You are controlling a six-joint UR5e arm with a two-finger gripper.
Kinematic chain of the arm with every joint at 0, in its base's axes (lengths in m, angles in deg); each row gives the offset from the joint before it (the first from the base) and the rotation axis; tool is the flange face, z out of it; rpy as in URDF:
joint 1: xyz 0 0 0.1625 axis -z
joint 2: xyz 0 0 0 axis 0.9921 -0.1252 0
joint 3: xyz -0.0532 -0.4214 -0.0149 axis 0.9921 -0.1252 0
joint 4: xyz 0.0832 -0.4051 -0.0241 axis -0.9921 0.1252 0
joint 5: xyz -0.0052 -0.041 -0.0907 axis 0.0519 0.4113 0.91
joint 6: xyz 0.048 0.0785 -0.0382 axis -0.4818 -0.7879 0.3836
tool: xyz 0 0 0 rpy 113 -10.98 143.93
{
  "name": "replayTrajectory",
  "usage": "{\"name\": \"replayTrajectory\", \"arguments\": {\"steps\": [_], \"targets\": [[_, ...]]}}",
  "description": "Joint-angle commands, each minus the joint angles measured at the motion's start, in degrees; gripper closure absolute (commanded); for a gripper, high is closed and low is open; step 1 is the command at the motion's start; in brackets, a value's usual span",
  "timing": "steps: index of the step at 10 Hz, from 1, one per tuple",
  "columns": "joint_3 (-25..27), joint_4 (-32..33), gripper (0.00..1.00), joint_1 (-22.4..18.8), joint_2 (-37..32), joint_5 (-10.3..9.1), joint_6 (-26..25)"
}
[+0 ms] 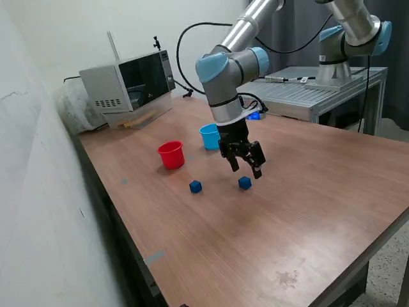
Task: Place red objects in the red bin, and blue objects in the blue bin.
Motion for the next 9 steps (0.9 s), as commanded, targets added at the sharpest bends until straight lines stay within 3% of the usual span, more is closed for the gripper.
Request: {"name": "replayTrajectory", "arguments": {"steps": [1,2,7,8,9], "targets": [[-1.1,1.1,0.0,-0.2,1.3,1.19,-0.1],[-1.0,1.2,0.0,-0.2,1.4,2.68,-0.8],[-0.4,1.2,0.0,-0.3,1.4,2.87,-0.8],[-0.4,1.2,1.0,-0.4,1.3,2.95,-0.8],[-0.4,1.2,1.0,-0.6,1.3,3.91,-1.0]]}}
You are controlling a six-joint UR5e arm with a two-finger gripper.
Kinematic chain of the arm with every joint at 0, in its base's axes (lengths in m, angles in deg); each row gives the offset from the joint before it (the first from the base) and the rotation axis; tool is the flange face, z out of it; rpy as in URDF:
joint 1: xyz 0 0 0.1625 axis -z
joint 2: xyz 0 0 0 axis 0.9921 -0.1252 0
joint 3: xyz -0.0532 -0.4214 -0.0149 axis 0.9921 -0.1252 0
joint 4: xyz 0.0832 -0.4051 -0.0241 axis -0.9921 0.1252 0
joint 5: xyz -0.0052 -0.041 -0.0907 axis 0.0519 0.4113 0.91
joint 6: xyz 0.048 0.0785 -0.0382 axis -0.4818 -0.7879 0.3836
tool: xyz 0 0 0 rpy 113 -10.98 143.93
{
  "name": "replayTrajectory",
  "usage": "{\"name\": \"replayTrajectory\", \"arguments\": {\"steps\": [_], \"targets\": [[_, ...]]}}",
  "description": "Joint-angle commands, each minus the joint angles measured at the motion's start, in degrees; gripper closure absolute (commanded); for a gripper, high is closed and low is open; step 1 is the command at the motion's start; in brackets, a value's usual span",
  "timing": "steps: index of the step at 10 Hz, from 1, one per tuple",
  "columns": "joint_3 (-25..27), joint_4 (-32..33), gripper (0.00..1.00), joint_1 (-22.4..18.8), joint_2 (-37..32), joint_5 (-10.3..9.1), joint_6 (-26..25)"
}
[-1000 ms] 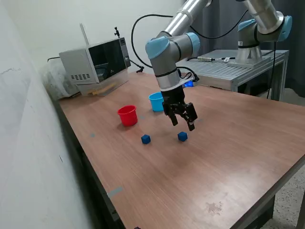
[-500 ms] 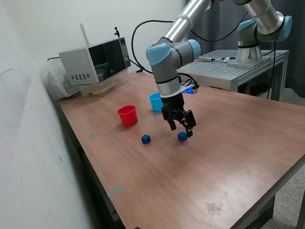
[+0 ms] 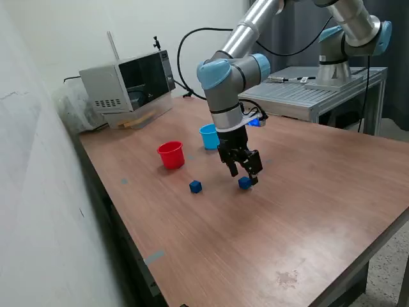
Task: Place red objects in the red bin, and blue objects in the blue bin.
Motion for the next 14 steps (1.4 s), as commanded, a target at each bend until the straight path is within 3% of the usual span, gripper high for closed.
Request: {"name": "replayTrajectory", "arguments": {"steps": [1,6,8,10,12,14], "targets": [[0.0,-0.1,1.0,-0.6,0.0,1.12,-1.2],[0.0,-1.4,1.0,-0.7,-1.9,0.94,-1.3],[3.3,-2.5,1.0,0.0,-8.3,0.77,-1.3],[6.2,-9.2,1.0,1.7,-13.7,1.2,-1.2],[10.1,-10.5,1.0,4.9,-18.7,3.21,-1.1],[12.3,-15.1,1.0,8.7,-20.4,7.51,-1.0]]}}
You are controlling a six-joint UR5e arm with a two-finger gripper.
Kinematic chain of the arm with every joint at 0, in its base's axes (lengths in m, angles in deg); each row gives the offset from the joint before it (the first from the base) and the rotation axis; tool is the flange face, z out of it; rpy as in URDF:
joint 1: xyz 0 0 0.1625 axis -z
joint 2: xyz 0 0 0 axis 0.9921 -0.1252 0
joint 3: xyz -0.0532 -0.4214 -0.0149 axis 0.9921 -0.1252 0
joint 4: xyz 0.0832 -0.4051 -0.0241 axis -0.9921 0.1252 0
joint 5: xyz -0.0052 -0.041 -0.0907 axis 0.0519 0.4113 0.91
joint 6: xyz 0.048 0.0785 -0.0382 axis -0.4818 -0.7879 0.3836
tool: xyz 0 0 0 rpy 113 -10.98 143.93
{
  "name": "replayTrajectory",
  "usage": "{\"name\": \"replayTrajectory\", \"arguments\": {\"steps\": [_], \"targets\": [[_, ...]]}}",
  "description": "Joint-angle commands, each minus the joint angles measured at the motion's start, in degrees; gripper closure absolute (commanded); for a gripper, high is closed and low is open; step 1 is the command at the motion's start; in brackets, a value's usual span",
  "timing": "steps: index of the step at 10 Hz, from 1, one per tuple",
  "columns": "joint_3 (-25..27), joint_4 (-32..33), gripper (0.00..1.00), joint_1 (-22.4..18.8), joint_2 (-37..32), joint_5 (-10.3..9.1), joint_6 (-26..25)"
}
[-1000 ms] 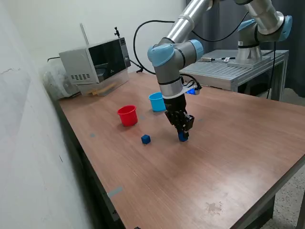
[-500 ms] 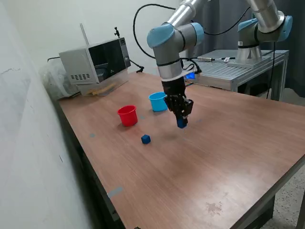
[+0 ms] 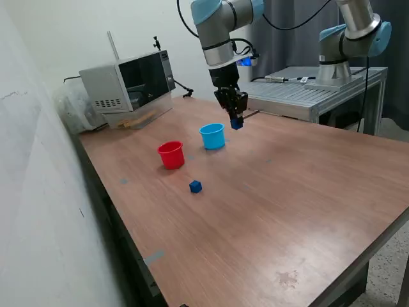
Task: Place red objects in the red bin, and blue objects in the blue bin.
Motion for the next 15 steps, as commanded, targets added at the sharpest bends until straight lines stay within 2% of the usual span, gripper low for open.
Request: {"name": "replayTrajectory", "arguments": {"steps": [1,2,5,6,11,12,15], "targets": [[3.0,-3.5,1.0,5.3,-2.2,5.73,-0.1],[3.8,-3.6,1.0,8.5,-2.2,8.54,-0.1],[4.4,-3.1,1.0,14.6,-2.1,9.45,1.0],[4.8,-2.9,1.0,15.4,-2.0,10.49,2.1],[7.7,2.8,1.0,14.8,-0.9,10.06,4.1],[7.7,2.9,0.0,14.8,-0.9,9.89,4.7],[7.3,4.3,0.0,14.8,-0.8,9.89,4.7]]}}
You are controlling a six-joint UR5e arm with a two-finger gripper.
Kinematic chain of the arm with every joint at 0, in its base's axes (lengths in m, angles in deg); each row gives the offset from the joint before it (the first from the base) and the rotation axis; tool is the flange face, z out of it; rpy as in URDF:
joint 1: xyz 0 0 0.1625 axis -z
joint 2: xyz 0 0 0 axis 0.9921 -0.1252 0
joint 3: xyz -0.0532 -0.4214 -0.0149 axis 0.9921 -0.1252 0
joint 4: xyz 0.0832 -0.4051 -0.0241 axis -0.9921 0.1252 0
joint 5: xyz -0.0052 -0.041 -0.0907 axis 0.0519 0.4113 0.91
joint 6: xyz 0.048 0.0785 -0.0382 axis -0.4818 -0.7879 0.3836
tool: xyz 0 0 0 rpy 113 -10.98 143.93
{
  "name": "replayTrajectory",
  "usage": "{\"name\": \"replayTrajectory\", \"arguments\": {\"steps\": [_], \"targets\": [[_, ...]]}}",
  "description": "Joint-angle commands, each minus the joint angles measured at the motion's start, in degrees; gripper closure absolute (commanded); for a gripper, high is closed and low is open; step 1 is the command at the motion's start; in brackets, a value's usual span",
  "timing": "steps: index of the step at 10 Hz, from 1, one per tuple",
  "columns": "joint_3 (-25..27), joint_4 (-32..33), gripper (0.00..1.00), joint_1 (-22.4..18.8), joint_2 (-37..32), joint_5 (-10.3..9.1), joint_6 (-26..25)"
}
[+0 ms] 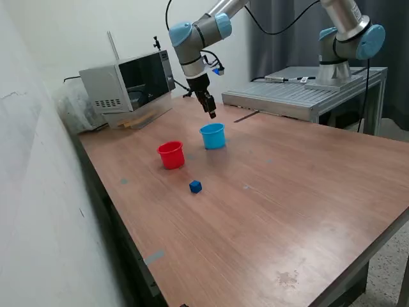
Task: Place red objects in the red bin, and blue objects in the blue bin.
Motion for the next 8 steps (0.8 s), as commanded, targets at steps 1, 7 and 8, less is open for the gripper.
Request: {"name": "replayTrajectory", "arguments": {"steps": [1,7,8], "targets": [[-0.1,0.8,0.0,0.0,0.2,-0.2,0.5],[-10.3,6.4,0.0,-9.6,0.7,-16.35,6.9],[-12.9,6.9,0.0,-11.0,1.8,-16.64,7.2]]}}
